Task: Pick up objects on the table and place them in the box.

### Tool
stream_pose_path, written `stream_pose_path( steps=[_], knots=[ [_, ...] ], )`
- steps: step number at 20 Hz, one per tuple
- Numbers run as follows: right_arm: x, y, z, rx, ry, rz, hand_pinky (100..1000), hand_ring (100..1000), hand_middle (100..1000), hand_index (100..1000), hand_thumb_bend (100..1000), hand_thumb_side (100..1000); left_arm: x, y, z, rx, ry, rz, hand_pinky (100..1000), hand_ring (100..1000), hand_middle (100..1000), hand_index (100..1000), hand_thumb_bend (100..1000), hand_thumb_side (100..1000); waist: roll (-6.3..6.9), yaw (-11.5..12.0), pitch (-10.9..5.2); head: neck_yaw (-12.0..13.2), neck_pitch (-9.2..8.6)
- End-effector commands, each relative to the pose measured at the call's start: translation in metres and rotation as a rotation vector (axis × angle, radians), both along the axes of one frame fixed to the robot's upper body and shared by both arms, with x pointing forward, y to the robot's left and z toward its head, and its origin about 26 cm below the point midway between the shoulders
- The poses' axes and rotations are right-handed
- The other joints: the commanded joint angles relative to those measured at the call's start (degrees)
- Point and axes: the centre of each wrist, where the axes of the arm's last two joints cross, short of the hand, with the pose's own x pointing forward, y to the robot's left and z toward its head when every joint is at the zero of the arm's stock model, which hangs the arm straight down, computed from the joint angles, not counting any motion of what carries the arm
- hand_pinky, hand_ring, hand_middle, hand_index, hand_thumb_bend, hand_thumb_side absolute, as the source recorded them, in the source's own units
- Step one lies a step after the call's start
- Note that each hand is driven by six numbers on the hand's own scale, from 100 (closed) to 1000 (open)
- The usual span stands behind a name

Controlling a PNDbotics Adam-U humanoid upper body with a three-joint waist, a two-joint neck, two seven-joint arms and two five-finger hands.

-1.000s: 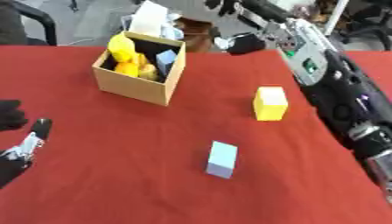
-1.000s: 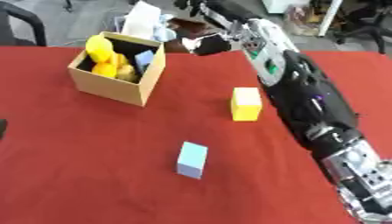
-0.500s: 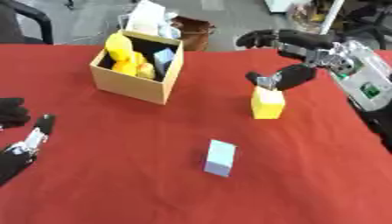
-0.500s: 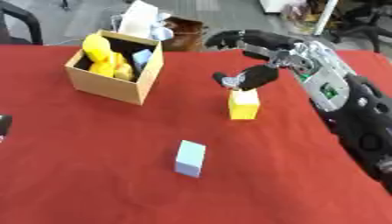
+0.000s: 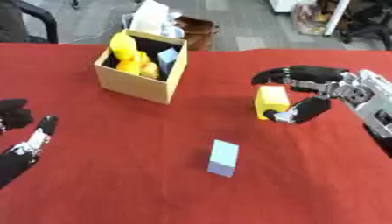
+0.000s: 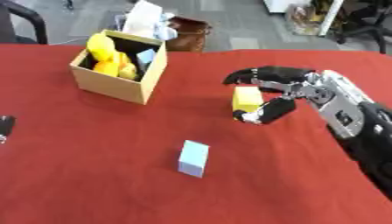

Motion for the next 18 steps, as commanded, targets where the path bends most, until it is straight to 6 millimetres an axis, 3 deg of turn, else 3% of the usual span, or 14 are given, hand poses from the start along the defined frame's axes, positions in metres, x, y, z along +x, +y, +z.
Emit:
stream_pose_path(
  steps=[1,18],
  knots=[
    [0.001,-0.014,0.009,-0.021,-0.027,-0.038,900,922,964,984,255,647,0.0,0.004,0.006,0.018,-0.02,0.003,665,599,545,707,542,404,0.17,0.0,-1.35,-0.2,0.16],
    [0.023,-0.025,-0.01,-0.014,-0.065,-0.137,902,925,966,983,269,622,0.0,0.002,0.005,0.015,-0.012,-0.009,664,598,543,706,540,406,0.62,0.1,-1.29,-0.9,-0.06]
  ],
)
